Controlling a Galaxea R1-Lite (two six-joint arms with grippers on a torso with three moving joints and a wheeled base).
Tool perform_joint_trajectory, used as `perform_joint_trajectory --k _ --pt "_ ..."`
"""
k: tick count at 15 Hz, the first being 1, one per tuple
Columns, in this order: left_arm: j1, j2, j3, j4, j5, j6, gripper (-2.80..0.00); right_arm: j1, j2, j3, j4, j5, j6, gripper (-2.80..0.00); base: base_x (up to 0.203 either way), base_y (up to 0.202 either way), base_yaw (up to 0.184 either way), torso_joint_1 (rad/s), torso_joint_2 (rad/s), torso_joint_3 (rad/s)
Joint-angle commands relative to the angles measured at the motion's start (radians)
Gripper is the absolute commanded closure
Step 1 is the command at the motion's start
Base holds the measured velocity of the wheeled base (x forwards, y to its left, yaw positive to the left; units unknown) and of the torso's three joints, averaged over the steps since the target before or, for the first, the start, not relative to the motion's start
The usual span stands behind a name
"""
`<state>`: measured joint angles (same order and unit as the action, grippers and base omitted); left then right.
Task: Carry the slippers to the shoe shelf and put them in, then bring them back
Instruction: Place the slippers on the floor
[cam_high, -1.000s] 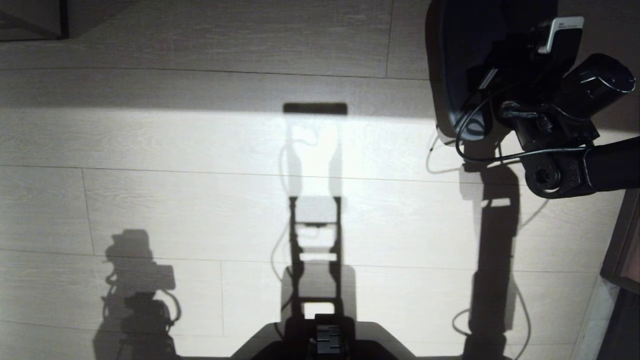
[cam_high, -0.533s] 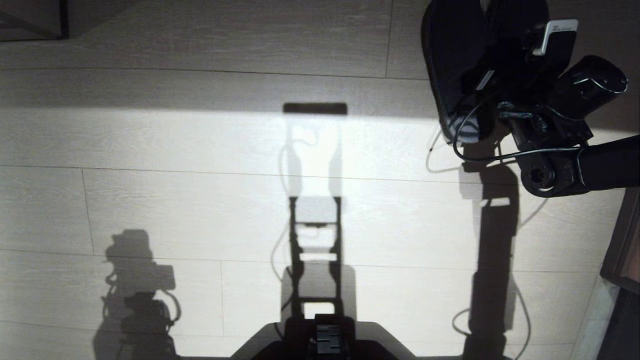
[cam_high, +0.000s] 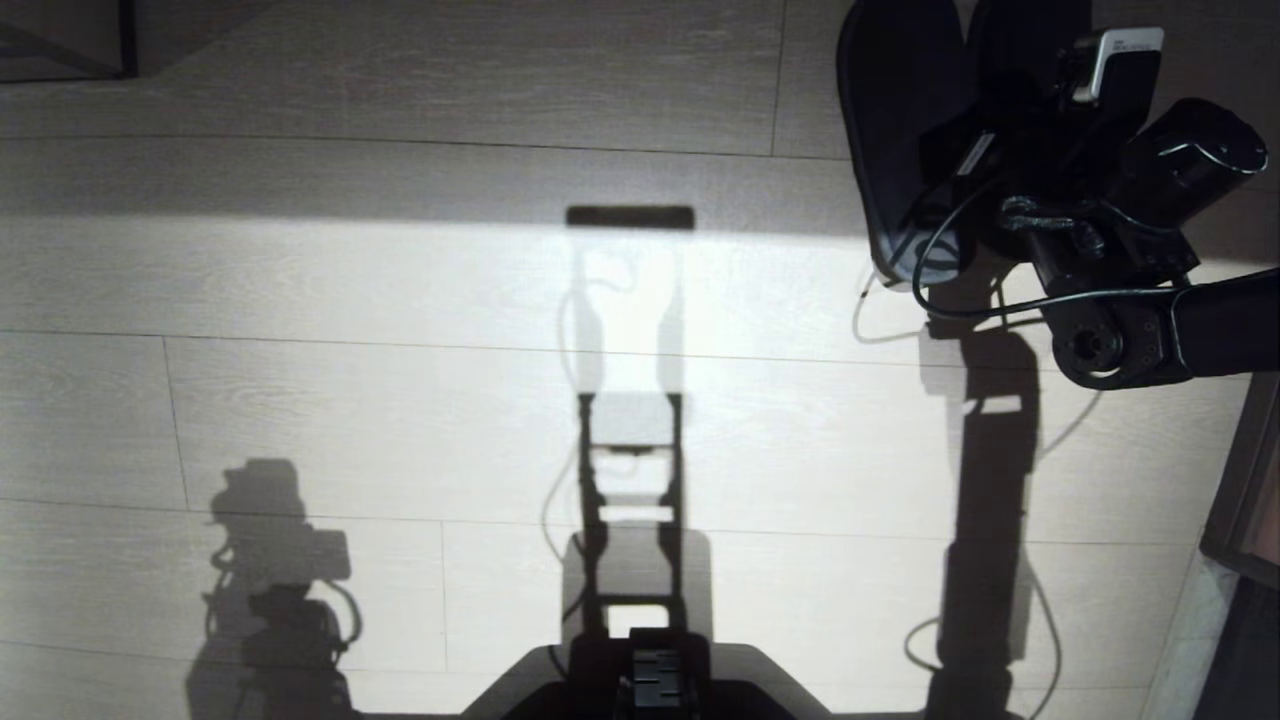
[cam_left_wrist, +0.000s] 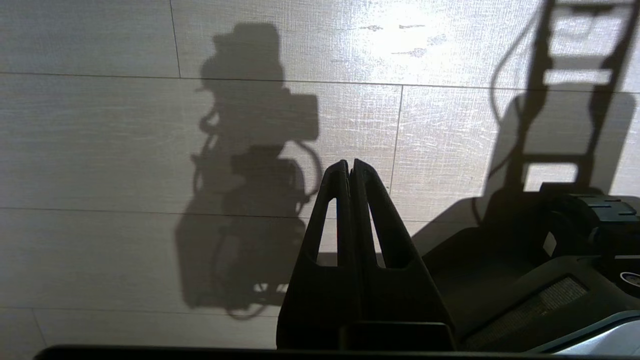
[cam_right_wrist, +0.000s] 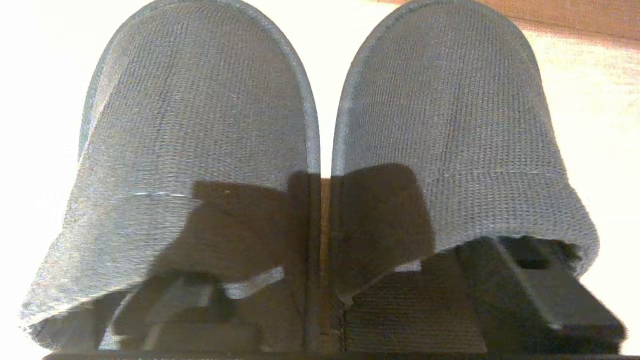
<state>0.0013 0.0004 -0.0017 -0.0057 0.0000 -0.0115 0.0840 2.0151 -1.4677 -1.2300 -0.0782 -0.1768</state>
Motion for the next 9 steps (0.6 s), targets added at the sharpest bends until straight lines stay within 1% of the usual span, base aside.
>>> perform_joint_trajectory --k 1,5,9 --pt "0.0 0.001 0.0 0.0 0.0 -0.001 0.0 0.0 -0.027 0.013 0.036 0.0 -0.001 -2.8 0.0 0.0 0.0 0.0 0.0 0.0" --pt "0.0 0.0 0.0 0.0 0.0 -0.001 0.0 0.0 -0.082 0.063 0.098 0.0 -0.003 -2.8 0.0 0.0 0.0 0.0 0.0 0.0" --pt "0.0 0.0 0.0 0.0 0.0 -0.001 0.0 -0.001 -0.171 0.12 0.198 0.0 -0.003 -2.8 0.0 0.0 0.0 0.0 0.0 0.0"
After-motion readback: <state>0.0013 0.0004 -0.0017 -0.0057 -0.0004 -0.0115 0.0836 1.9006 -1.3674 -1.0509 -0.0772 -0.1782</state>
